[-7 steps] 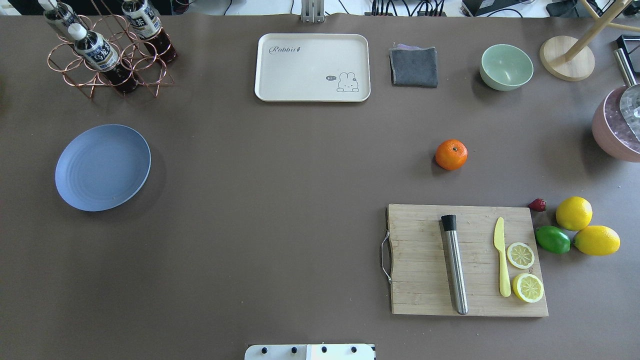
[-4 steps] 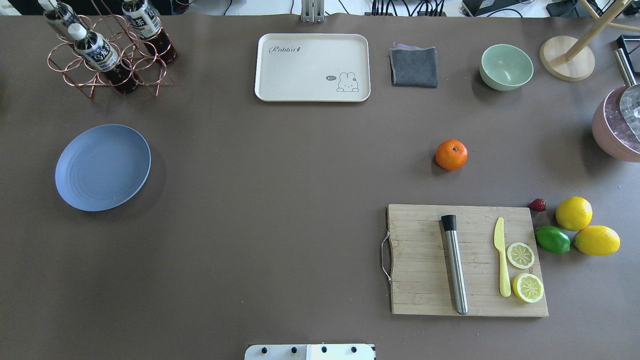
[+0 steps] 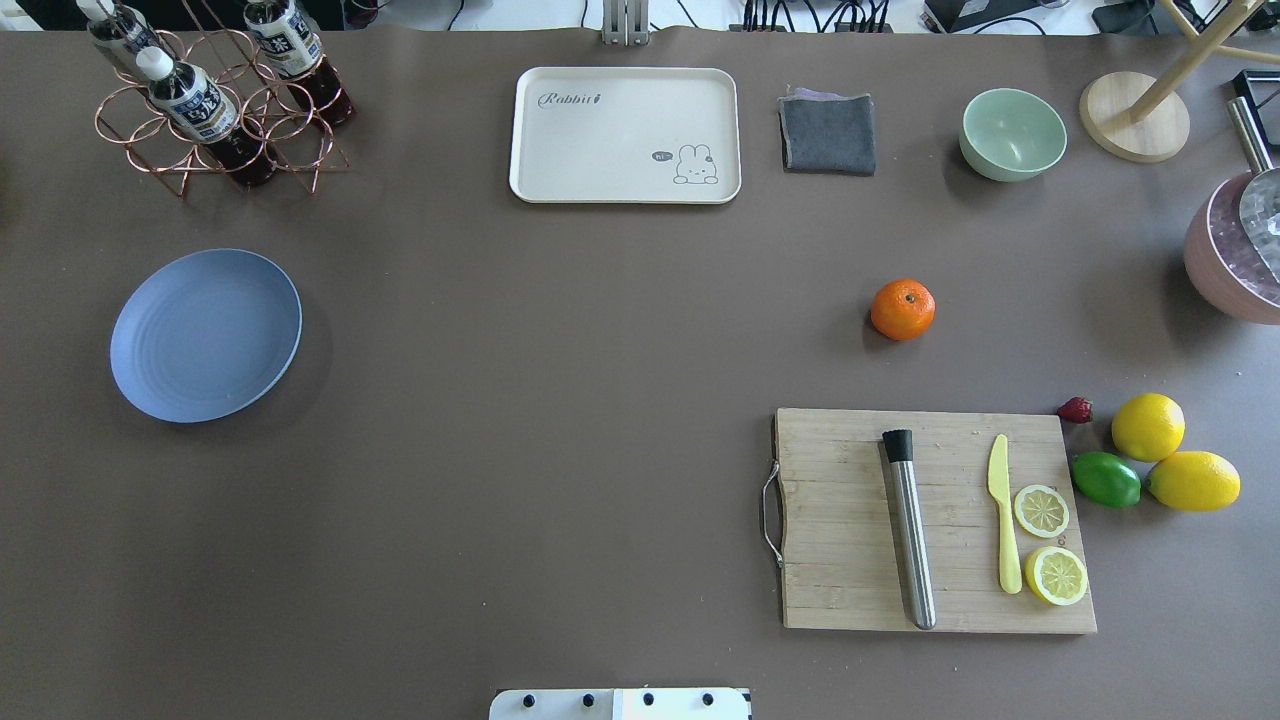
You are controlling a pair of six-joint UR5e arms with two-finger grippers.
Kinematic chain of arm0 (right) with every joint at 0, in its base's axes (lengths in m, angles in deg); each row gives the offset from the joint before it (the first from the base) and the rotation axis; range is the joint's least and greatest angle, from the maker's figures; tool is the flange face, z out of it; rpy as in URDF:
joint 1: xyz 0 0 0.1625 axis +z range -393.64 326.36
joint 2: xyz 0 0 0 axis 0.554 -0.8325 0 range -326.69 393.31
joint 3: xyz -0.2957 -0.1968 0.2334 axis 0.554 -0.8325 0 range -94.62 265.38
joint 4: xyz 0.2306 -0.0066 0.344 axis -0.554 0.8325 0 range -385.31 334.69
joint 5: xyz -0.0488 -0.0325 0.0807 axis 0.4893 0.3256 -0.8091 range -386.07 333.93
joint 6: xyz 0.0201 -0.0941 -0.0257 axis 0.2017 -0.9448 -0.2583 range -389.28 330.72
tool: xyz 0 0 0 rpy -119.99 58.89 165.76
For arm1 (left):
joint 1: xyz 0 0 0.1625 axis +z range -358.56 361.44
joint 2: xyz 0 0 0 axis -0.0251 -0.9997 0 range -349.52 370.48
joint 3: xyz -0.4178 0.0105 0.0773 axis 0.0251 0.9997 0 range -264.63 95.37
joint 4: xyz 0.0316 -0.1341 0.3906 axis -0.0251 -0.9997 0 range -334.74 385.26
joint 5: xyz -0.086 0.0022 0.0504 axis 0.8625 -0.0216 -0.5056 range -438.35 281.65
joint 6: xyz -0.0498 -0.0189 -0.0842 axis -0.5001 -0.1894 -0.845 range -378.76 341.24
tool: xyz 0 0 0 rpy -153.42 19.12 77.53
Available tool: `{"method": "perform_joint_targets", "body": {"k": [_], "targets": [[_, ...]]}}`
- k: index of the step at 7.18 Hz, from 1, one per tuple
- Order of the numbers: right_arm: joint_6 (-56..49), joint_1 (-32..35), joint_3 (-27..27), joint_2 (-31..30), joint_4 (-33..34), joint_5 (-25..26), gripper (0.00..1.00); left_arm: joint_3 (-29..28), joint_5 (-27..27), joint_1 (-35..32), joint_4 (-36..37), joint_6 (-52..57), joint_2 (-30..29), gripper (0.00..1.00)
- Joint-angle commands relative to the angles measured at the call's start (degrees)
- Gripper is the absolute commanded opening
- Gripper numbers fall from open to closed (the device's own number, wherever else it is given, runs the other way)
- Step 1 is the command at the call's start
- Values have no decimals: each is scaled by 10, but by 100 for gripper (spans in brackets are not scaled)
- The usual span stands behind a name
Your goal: Pick orange to plate
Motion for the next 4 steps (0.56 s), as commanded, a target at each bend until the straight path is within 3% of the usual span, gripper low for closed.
{"method": "perform_joint_targets", "body": {"k": [1, 4], "targets": [[1, 0, 0, -2, 0, -1, 100, -3, 0, 1, 0, 0, 0, 98], [1, 0, 2, 0, 0, -1, 100, -4, 3, 1, 0, 2, 0, 98]]}}
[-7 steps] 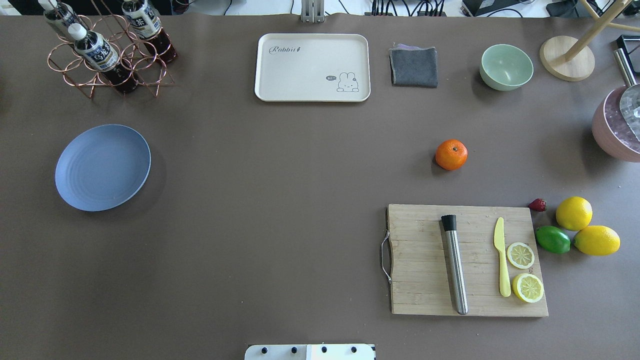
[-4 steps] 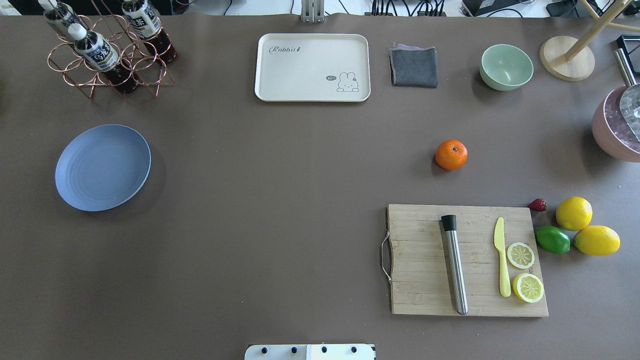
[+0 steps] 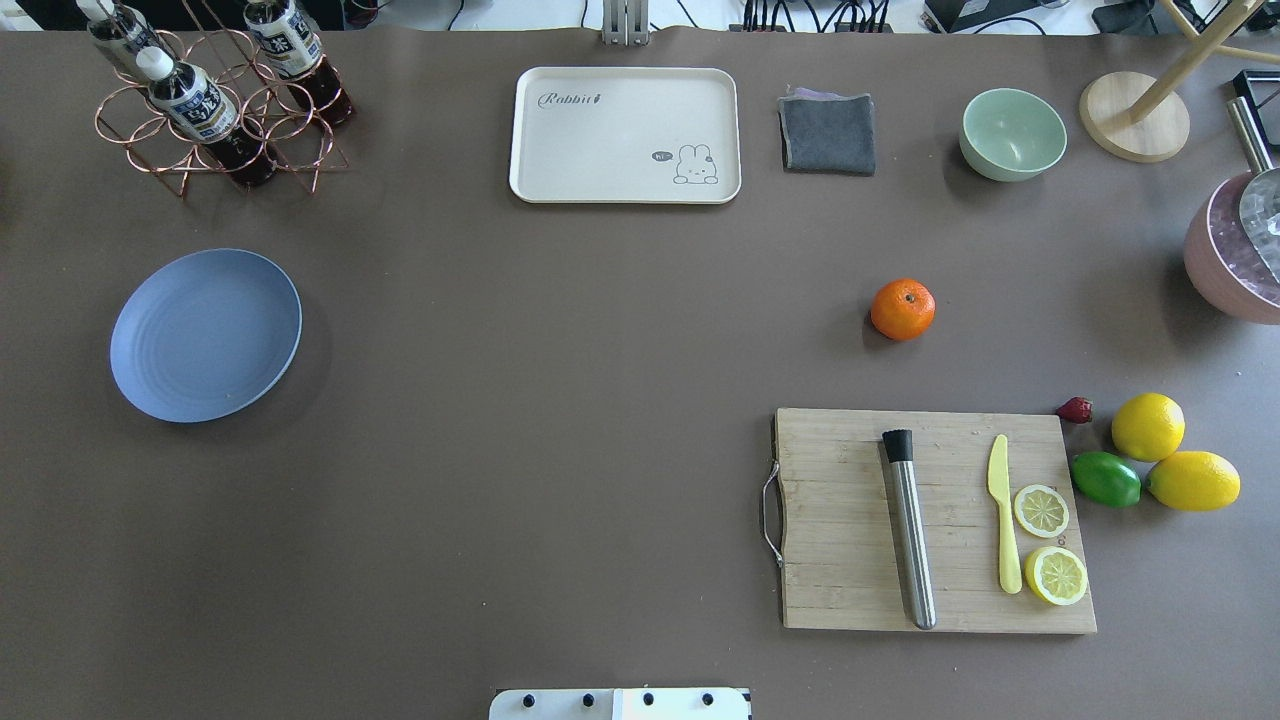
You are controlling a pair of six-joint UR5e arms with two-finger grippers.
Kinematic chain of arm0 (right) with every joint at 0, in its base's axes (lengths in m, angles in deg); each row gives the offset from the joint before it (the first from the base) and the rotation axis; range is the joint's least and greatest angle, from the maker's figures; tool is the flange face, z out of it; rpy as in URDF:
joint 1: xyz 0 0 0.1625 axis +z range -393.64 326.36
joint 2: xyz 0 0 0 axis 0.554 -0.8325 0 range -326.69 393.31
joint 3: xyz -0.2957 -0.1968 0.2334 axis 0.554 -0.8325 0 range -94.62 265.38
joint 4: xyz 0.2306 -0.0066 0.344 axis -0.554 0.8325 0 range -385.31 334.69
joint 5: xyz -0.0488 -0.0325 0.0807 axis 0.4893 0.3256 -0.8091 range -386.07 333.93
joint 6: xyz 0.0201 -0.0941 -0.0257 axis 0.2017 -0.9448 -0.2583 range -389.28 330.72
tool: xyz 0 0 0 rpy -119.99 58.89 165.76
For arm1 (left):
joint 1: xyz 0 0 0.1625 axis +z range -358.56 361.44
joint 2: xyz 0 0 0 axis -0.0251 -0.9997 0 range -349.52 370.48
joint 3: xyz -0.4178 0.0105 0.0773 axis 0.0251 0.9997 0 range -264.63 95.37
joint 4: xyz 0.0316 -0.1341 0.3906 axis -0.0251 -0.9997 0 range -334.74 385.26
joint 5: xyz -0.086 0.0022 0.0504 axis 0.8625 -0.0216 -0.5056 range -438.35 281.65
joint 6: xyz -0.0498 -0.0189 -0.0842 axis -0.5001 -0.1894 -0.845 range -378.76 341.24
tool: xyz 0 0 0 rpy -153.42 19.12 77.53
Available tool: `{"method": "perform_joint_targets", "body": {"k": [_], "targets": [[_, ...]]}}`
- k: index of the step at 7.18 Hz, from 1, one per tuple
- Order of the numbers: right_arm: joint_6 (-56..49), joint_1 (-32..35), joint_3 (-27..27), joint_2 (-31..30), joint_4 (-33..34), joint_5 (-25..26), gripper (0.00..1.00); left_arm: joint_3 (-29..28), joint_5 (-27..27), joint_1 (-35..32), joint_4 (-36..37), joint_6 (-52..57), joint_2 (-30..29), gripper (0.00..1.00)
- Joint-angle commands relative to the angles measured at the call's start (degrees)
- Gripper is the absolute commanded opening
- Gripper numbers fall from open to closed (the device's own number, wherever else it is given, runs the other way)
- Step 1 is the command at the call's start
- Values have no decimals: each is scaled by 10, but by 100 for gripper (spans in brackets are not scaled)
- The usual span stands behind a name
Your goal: Pick orange to plate
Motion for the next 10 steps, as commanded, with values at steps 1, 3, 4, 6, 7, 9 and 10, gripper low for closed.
{"method": "perform_joint_targets", "body": {"k": [1, 3, 4, 6, 7, 9, 10], "targets": [[0, 0, 1, 0, 0, 0, 100, -1, 0, 0, 0, 0, -1, 98], [0, 0, 3, 0, 0, 0, 100, 2, 3, 0, -1, 0, -4, 98], [0, 0, 3, 0, 0, 0, 100, 2, 4, 0, -1, 0, -2, 98], [0, 0, 4, 1, 0, 0, 100, 7, 4, 0, -6, 0, -2, 98], [0, 0, 4, 5, 0, 0, 100, 5, 4, -1, -8, -6, 1, 98], [0, 0, 7, 5, 0, 0, 100, -15, 5, 1, -15, 0, -1, 98], [-1, 0, 7, 5, 0, 0, 100, -9, 18, 0, -16, 0, 0, 98]]}}
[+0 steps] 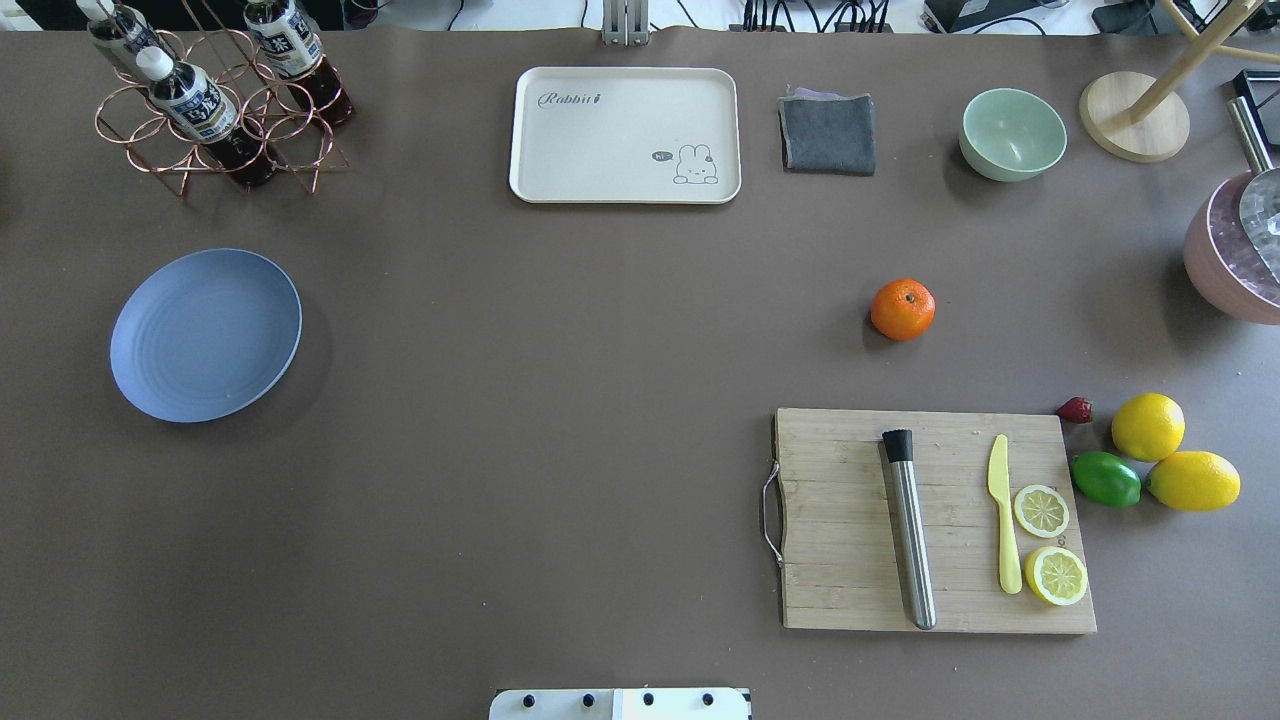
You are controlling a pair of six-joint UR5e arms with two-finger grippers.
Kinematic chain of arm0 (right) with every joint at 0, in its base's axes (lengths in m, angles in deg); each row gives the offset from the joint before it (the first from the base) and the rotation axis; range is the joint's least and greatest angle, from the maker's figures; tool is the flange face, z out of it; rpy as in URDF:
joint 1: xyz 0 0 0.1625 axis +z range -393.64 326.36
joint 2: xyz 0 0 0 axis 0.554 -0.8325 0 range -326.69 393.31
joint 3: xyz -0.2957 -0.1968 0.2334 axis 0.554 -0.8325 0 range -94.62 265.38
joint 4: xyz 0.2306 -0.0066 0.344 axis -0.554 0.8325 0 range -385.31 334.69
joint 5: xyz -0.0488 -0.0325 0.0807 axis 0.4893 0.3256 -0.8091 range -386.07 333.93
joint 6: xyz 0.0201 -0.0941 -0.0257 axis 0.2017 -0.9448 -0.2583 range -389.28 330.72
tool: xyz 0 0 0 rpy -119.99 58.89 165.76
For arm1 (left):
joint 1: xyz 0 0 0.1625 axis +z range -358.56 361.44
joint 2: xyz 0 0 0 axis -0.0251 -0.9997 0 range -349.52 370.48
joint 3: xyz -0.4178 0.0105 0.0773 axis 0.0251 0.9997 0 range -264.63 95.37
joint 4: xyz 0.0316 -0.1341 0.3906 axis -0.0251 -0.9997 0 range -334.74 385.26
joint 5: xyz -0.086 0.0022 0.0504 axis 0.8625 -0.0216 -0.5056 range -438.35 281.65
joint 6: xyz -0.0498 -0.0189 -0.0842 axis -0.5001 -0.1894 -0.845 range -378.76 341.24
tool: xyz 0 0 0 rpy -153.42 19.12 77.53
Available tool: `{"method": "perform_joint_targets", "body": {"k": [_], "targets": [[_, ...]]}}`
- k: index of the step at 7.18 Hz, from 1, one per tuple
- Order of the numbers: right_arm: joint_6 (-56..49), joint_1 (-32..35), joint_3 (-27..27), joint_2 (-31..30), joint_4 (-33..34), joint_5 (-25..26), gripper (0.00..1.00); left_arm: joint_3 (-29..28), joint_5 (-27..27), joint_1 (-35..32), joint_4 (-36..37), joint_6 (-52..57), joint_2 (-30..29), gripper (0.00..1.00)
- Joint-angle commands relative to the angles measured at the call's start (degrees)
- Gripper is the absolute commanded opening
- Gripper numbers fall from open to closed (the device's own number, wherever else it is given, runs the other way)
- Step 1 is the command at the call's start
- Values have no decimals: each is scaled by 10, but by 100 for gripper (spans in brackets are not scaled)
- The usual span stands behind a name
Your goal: Pick orange to plate
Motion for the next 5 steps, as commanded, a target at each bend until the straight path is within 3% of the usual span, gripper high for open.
{"method": "perform_joint_targets", "body": {"k": [1, 5], "targets": [[0, 0, 1, 0, 0, 0, 100, 0, 19, 0, -37, 2, 4, 98], [-1, 0, 1, -1, 0, 0, 100, -9, 20, -1, -60, -4, 8, 98]]}}
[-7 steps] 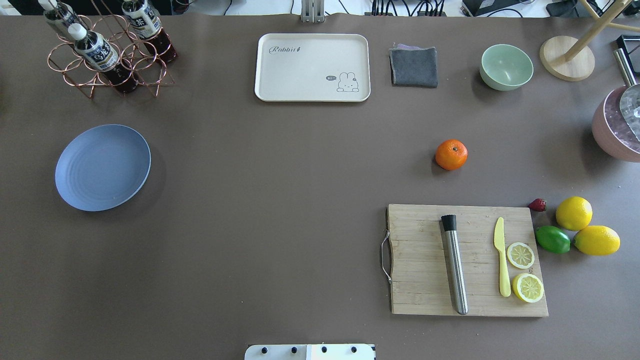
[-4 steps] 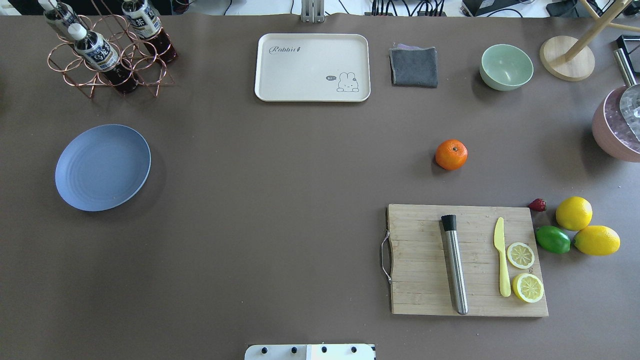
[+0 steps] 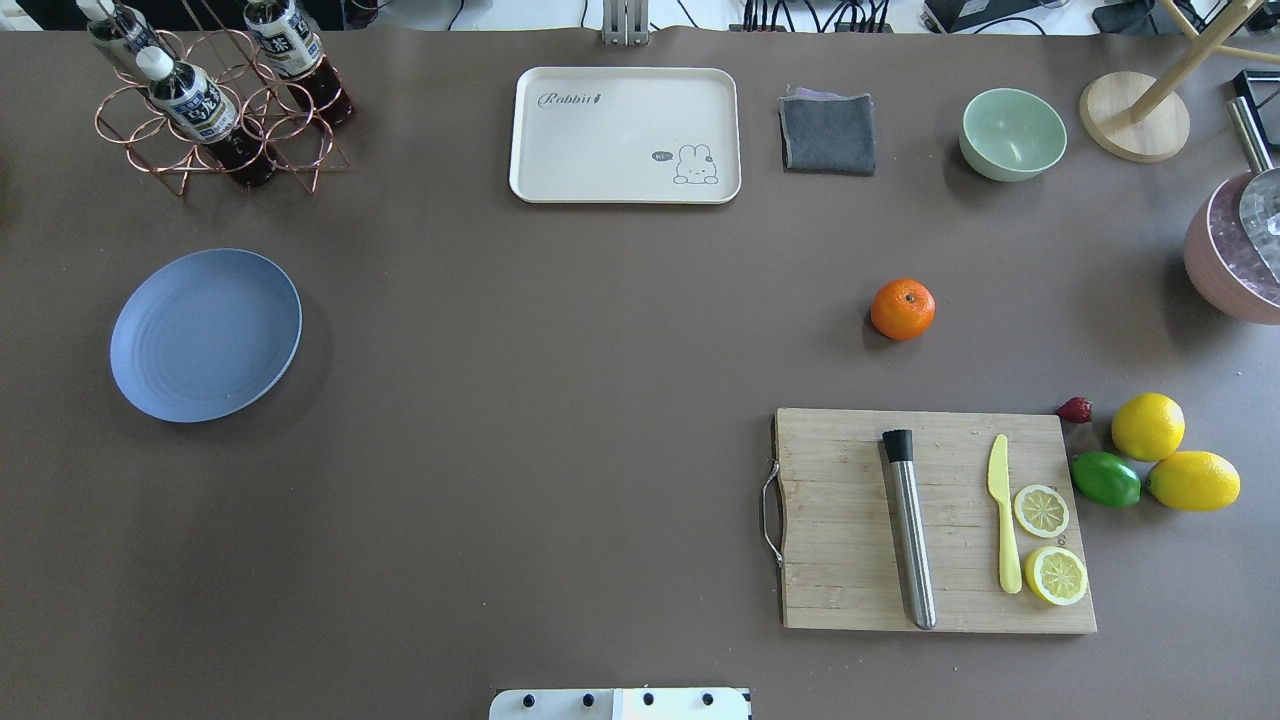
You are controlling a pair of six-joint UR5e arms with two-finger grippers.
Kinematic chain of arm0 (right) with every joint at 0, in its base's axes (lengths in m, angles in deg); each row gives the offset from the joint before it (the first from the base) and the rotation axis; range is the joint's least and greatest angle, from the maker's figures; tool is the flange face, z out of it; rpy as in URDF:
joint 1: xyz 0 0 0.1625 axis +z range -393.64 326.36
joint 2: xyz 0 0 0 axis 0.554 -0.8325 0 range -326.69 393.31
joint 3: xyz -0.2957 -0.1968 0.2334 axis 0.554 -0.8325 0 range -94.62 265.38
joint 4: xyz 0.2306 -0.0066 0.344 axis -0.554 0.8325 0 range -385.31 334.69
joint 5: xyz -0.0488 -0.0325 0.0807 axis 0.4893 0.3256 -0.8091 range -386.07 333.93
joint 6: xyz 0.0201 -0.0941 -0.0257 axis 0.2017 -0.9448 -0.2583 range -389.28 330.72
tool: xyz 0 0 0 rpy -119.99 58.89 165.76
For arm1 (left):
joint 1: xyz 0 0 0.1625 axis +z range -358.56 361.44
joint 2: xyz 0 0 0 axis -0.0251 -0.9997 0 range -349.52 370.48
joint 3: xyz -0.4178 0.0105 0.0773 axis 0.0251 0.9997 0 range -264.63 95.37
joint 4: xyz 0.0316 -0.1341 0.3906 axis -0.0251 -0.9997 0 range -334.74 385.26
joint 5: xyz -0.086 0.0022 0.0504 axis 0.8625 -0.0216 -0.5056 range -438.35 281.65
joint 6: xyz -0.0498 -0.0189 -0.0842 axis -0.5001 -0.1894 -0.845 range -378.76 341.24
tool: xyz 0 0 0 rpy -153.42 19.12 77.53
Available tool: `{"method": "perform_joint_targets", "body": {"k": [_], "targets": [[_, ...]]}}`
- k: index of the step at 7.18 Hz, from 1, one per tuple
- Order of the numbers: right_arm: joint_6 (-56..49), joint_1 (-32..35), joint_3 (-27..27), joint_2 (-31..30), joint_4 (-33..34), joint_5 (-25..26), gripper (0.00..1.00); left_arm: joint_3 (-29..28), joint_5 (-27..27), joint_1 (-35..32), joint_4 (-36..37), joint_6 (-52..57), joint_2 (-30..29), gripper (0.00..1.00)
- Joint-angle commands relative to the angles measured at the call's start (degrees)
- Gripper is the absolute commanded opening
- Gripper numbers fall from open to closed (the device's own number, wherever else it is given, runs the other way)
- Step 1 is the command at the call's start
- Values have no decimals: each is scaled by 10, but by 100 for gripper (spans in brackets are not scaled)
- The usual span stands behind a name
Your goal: Pick orange to plate
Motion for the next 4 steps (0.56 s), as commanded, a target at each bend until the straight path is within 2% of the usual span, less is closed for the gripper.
{"method": "perform_joint_targets", "body": {"k": [1, 4], "targets": [[1, 0, 3, -1, 0, 0, 100, 7, 5, -11, -4, 2, 1, 98], [29, -3, 16, 10, 0, 0, 100, 1, 5, -15, -29, 0, 10, 98]]}}
